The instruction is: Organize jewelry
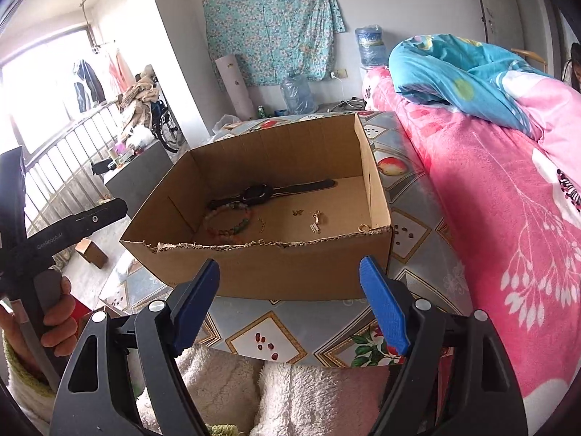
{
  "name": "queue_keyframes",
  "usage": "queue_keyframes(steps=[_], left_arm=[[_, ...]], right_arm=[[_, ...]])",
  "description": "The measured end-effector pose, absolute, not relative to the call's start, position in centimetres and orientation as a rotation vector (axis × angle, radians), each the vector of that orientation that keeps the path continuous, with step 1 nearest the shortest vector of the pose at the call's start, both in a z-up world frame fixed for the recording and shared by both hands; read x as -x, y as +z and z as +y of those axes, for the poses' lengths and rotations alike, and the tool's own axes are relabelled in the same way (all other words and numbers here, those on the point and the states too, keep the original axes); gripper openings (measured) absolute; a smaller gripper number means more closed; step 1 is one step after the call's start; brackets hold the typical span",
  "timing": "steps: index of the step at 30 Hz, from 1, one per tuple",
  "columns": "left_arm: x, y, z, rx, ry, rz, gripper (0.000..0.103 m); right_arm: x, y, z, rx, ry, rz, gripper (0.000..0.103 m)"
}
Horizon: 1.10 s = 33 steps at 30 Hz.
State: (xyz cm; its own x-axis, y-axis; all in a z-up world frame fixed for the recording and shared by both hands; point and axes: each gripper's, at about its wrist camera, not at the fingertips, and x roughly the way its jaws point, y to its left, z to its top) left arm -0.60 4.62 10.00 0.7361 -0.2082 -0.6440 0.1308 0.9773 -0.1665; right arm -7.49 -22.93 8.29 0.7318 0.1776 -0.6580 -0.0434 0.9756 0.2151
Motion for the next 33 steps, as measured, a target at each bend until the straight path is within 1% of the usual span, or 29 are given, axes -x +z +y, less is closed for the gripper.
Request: queue_keyframes(steps=[13,20,24,27,33], left_arm=[[0.2,8.5,5.6,0.183,-0.104,0.766,0.095],[1.6,8.3,5.6,0.115,-0.006,0.769,0.095],[3.2,7.8,5.4,0.071,0.035,0.753,0.095],[4.1,7.0,5.0,0.035,0.041,0.753,0.095],[4.2,6.1,3.0,-0.095,0.033,0.779,0.095]], right_arm=[[6.4,7.1,-20.4,-0.177,0.171,0.787,0.078],[6.2,6.6,-19.9,-0.155,0.17,0.806,0.078],[6.3,6.3,-19.7,-0.14,0.16,0.818,0.083],[6.4,6.0,-19.7,-0.13,0.145,0.831,0.085],[6.4,5.8,-20.0,-0.121,0.091,0.856,0.091]])
